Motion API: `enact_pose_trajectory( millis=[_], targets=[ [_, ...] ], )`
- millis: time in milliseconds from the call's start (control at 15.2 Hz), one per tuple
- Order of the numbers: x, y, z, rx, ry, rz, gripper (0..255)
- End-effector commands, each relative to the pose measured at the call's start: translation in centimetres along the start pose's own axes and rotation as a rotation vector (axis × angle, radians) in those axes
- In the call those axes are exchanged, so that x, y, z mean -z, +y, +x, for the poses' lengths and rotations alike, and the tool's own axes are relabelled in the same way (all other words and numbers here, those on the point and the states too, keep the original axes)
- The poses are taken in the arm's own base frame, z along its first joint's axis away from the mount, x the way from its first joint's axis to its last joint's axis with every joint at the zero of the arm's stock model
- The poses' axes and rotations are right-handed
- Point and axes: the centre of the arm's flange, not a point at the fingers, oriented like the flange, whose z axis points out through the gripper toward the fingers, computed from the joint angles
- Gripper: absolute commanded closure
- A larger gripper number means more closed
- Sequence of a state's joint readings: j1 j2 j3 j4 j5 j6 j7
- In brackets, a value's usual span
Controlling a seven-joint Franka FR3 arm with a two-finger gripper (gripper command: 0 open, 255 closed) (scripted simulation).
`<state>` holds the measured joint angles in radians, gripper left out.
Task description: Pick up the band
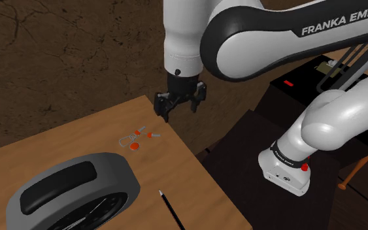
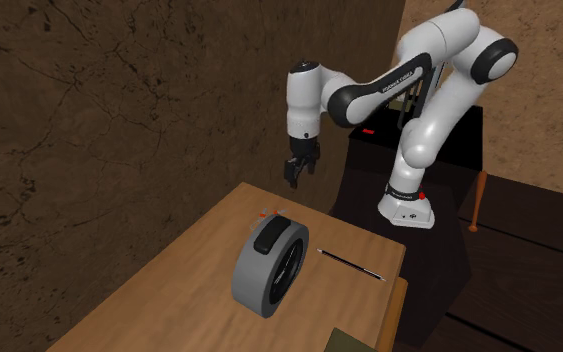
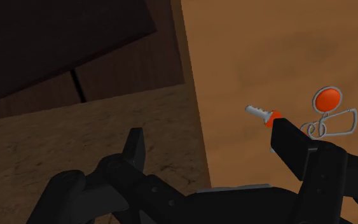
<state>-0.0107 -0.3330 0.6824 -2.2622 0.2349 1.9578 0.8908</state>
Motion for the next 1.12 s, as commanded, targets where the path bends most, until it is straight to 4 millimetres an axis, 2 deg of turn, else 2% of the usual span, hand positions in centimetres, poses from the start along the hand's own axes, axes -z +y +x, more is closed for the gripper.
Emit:
enact_pose_trajectory(
  millis=[0, 660, 1056],
  targets=[
    [-0.7, -2.5, -0.3, -0.023, 0.002, 0.005, 0],
    [-4.8, -14.6, 0.5, -0.123, 0.019, 0.02, 0],
    [-8.0, -14.7, 0.5, -0.123, 0.019, 0.02, 0]
  ],
)
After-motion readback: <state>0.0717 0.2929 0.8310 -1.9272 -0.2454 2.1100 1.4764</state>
